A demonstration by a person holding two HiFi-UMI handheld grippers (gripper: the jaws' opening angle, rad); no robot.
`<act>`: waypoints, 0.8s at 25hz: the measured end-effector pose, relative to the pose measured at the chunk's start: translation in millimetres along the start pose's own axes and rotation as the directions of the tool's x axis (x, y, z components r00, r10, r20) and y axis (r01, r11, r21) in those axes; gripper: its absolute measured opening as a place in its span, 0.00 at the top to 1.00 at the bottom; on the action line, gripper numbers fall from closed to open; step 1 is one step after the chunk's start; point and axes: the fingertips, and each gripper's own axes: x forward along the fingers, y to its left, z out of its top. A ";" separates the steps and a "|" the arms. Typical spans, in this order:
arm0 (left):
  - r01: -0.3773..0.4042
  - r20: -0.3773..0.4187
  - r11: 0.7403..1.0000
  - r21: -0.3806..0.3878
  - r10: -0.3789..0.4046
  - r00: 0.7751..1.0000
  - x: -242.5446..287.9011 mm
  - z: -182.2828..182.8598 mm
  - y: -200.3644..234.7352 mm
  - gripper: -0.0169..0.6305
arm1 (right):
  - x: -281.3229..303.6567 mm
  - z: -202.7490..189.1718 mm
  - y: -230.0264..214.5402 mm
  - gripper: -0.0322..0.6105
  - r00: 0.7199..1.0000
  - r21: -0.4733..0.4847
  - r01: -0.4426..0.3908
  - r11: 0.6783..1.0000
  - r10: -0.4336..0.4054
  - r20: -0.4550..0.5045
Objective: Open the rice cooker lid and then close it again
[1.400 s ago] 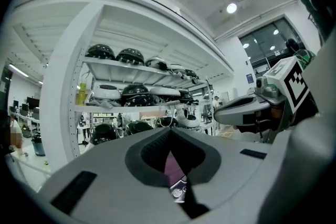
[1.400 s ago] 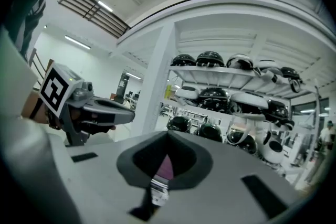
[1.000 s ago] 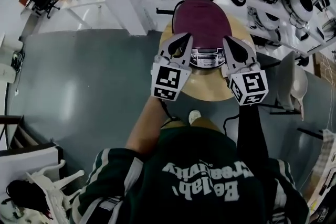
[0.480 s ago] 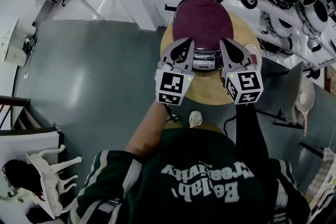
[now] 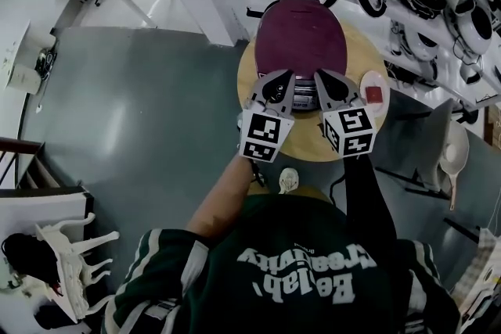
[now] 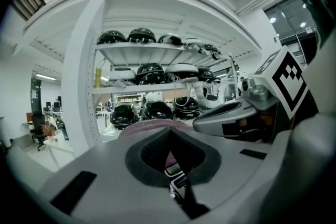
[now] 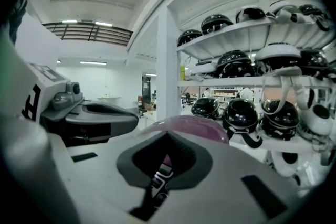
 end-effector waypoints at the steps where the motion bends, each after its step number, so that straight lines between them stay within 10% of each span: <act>1: 0.001 -0.009 1.000 0.001 -0.001 1.000 1.1 -2.6 -0.9 0.98 | 1.3 -3.4 1.3 0.94 1.000 -0.003 -0.007 1.000 0.007 -0.014; 20: 0.040 -0.176 0.997 -0.061 -0.050 0.983 15.4 -56.9 -10.4 0.98 | 20.4 -51.1 11.6 0.94 0.977 0.007 -0.059 0.998 0.059 -0.204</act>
